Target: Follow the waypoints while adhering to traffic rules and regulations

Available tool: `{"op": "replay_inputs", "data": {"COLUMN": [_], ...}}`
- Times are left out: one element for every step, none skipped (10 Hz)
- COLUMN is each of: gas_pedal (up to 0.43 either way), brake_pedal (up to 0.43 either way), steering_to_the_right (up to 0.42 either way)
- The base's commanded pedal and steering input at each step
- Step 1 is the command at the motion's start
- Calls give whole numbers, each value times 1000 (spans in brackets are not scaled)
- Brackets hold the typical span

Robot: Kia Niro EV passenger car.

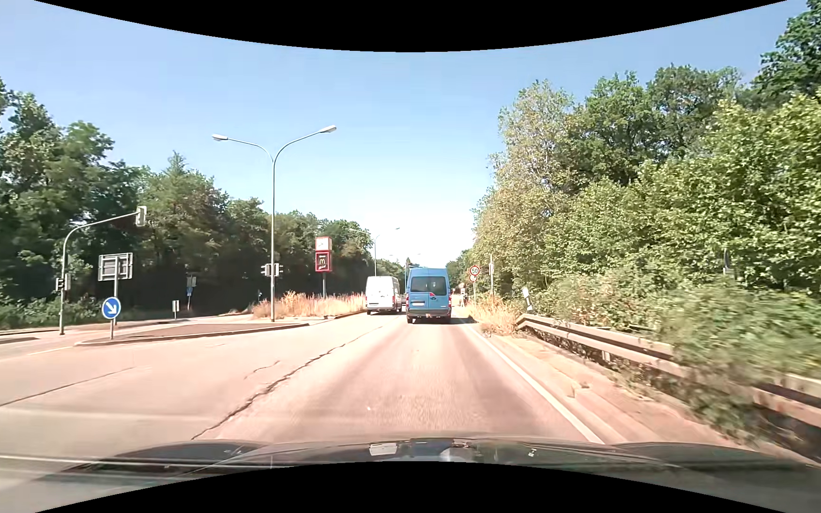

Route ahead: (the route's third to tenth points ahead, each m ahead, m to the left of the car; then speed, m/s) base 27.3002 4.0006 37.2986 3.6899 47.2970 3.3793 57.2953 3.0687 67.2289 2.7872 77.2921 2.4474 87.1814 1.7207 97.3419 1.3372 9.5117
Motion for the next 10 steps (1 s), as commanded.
{"op": "replay_inputs", "data": {"gas_pedal": [220, 220, 220, 197, 197, 197, 189, 189, 189, 177], "brake_pedal": [0, 0, 0, 0, 0, 0, 0, 0, 0, 0], "steering_to_the_right": [-1, 0, 0, 0, 1, 3, 3, 3, 3, 3]}}
